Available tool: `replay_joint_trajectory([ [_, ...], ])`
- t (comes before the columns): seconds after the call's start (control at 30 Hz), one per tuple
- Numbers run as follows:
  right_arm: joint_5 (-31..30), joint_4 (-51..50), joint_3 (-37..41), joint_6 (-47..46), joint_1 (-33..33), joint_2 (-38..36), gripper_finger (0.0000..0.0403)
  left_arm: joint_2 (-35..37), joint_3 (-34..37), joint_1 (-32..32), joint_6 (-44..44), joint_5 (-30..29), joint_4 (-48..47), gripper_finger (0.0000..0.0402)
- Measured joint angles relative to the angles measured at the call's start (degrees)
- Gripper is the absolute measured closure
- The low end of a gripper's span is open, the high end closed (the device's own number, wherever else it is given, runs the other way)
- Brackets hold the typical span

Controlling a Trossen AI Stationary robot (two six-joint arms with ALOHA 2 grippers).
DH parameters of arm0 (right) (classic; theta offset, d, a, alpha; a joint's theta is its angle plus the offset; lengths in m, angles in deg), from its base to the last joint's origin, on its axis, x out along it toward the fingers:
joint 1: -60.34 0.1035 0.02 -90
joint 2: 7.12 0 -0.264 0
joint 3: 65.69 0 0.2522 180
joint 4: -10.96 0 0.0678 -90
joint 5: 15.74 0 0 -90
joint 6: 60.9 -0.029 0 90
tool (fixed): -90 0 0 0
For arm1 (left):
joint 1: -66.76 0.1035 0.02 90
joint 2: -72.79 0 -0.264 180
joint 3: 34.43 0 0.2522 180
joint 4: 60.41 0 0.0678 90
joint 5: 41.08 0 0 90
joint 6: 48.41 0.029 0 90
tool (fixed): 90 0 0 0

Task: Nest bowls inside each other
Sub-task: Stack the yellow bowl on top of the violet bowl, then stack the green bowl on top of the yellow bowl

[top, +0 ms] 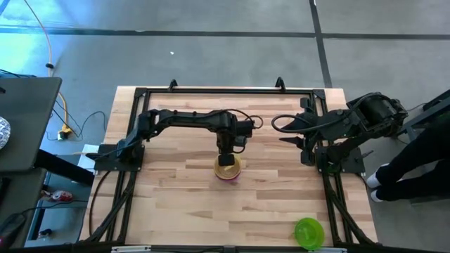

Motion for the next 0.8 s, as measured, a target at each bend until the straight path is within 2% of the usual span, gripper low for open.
replay_joint_trajectory([
  [0.5, 0.09, -0.04, 0.00, -1.09, 0.02, 0.00, 0.0284, -3.44, -0.14, -0.72, 1.49, 1.11, 0.00, 0.0398],
  [0.63, 0.09, -0.04, 0.00, -1.02, 0.02, 0.00, 0.0284, -3.50, -1.69, -0.74, 1.95, 0.72, -0.48, 0.0369],
  [0.8, 0.12, -0.04, 0.00, -1.11, 0.01, 0.00, 0.0284, -3.50, -5.88, -0.79, 3.00, -1.31, -1.71, 0.0309],
])
